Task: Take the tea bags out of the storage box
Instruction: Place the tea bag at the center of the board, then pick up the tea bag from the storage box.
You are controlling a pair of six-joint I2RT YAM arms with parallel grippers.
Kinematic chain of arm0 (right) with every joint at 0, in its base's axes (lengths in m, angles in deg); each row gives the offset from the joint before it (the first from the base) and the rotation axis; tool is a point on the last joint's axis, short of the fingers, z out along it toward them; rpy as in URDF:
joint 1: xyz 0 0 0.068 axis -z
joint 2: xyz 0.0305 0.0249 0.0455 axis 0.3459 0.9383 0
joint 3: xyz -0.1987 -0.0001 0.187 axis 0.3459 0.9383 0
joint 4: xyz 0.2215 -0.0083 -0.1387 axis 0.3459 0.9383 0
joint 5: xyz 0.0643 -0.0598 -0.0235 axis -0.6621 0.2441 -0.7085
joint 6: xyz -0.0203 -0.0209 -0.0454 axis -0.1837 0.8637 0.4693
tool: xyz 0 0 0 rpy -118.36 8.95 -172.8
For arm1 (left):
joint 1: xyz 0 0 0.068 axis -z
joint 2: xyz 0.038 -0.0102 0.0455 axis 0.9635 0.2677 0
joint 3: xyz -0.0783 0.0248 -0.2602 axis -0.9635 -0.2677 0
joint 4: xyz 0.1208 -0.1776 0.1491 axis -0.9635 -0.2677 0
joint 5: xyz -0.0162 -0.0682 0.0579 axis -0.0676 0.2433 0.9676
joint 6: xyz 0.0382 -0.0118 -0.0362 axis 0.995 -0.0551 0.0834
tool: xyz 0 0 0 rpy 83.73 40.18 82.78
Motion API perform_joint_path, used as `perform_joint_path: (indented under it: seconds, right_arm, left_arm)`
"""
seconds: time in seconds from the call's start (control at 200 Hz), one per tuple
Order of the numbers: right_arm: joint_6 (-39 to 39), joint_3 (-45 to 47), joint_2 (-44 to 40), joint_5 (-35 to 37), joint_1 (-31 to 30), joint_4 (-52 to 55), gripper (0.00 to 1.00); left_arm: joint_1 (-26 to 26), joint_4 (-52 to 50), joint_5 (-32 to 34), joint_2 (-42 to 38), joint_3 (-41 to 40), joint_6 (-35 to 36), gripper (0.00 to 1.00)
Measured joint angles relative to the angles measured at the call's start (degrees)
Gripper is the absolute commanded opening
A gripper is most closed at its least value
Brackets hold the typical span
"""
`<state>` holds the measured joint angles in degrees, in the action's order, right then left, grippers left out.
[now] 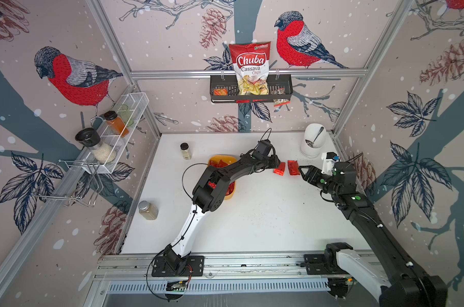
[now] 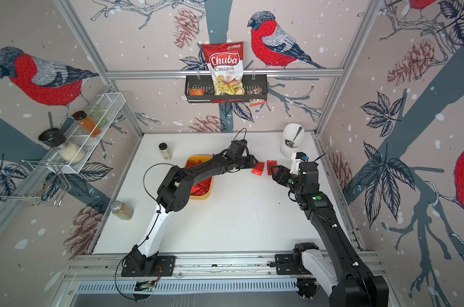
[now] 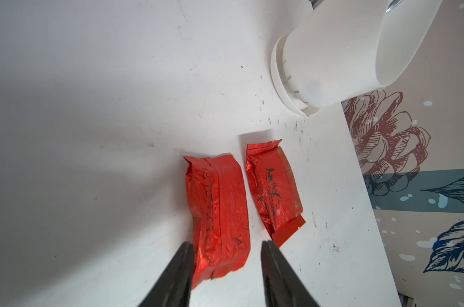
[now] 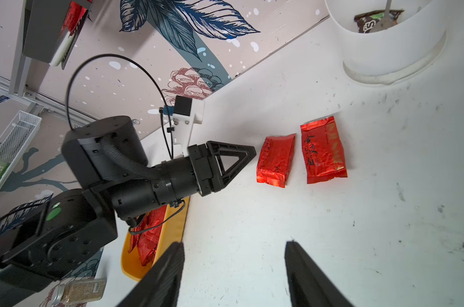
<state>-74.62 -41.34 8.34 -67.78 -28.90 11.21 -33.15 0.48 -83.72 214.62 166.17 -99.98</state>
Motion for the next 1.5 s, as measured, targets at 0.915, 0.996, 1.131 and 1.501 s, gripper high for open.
perform_joint_path:
  seconds: [0.915,0.996,1.131,1.501]
  right_arm:
    - [-7.61,-34.60,50.53,4.15,-36.63,-10.47,0.52]
    - [-8.68,-41.66,57.35,3.19,-38.18,-9.57,0.50]
    - [-10.95,-50.73,66.34,1.68,-39.67,-8.22,0.47]
    - [-13.66,-59.91,76.72,-0.22,-40.63,-5.27,0.46]
  left_arm:
    - [-27.36,-13.88,14.67,-63.23,-49.88,3.37,0.47]
    - [-29.62,-13.99,14.99,-68.08,-52.83,3.19,0.48]
    - [-31.52,-14.56,14.49,-72.74,-55.91,2.14,0.48]
    - [-32.54,-15.23,12.98,-75.41,-58.75,2.01,0.49]
